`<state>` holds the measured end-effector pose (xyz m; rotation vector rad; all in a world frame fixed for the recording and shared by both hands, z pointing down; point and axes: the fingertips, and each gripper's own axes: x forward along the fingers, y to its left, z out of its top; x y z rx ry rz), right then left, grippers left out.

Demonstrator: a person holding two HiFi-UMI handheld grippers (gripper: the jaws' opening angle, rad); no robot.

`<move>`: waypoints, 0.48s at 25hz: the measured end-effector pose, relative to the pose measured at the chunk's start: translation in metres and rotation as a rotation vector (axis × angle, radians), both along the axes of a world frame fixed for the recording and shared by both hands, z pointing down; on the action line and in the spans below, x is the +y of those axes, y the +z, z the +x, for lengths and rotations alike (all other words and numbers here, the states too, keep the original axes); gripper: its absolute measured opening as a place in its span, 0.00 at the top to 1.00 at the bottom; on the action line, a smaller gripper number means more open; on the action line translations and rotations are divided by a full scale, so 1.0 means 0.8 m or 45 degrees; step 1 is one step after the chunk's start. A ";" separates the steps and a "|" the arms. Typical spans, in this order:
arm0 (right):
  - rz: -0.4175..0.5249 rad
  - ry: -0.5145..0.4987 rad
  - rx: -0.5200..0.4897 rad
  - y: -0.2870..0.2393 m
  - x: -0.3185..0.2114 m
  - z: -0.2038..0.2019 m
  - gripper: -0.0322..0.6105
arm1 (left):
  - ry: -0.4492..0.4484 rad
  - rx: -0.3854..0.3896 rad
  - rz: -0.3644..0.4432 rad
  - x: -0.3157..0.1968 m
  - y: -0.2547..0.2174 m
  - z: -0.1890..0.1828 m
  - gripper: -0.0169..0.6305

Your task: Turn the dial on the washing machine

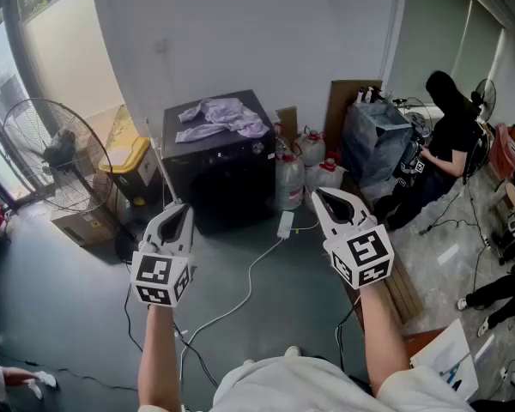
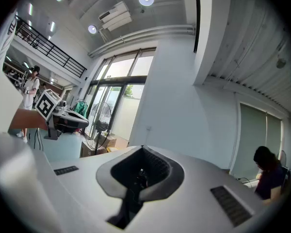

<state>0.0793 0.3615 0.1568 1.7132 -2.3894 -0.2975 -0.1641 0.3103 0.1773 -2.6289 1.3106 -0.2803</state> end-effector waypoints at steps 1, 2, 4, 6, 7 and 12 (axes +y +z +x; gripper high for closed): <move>0.003 0.001 0.000 -0.001 -0.002 0.002 0.93 | 0.002 0.000 0.004 -0.002 -0.001 0.002 0.95; 0.005 0.002 -0.001 -0.002 -0.003 0.004 0.93 | 0.003 0.000 0.007 -0.004 -0.003 0.004 0.95; 0.008 0.005 -0.002 -0.003 -0.004 0.010 0.93 | 0.007 0.000 0.012 -0.005 -0.005 0.010 0.95; 0.009 0.003 -0.007 -0.002 -0.004 0.017 0.93 | 0.011 -0.004 0.016 -0.004 -0.007 0.020 0.95; 0.009 0.001 -0.012 0.000 -0.004 0.022 0.93 | 0.012 -0.007 0.017 -0.003 -0.007 0.025 0.95; -0.003 -0.020 -0.074 0.006 -0.007 0.049 0.93 | 0.001 -0.016 0.002 -0.003 -0.001 0.053 0.95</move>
